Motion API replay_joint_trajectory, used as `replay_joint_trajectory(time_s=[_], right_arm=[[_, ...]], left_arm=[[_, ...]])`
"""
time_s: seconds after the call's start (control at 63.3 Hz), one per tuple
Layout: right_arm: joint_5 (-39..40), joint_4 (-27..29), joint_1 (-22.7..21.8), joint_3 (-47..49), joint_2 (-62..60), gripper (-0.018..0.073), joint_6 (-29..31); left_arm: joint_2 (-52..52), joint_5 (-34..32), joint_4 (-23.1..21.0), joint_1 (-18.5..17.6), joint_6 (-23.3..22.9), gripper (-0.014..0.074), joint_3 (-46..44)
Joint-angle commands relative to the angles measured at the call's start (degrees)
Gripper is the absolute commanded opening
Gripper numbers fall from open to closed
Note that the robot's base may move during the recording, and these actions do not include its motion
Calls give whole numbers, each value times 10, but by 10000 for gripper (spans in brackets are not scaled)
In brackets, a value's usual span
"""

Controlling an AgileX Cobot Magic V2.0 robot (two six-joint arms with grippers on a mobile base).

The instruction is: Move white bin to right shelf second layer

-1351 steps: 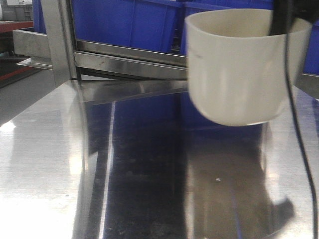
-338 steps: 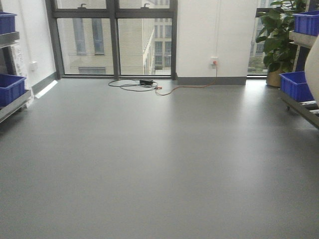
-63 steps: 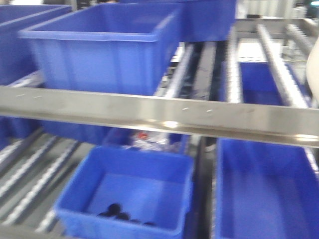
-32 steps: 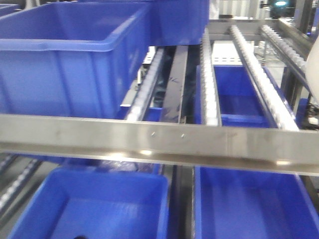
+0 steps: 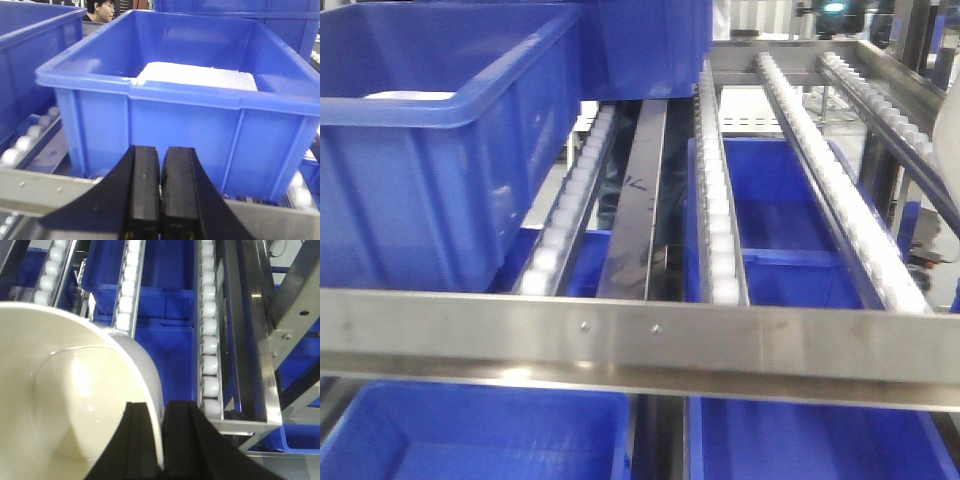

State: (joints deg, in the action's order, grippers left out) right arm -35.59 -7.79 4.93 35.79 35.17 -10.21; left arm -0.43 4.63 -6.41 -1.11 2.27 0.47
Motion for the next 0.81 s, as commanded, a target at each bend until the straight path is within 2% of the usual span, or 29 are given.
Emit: replay_joint_trajectory(time_s=[0.0, 0.79], right_arm=[[52, -6, -4, 17, -2, 48, 2], [52, -6, -4, 17, -2, 48, 2]], left_arm=[[-11, -46, -2, 1, -3, 85, 16], [-11, -46, -2, 1, -3, 85, 16]])
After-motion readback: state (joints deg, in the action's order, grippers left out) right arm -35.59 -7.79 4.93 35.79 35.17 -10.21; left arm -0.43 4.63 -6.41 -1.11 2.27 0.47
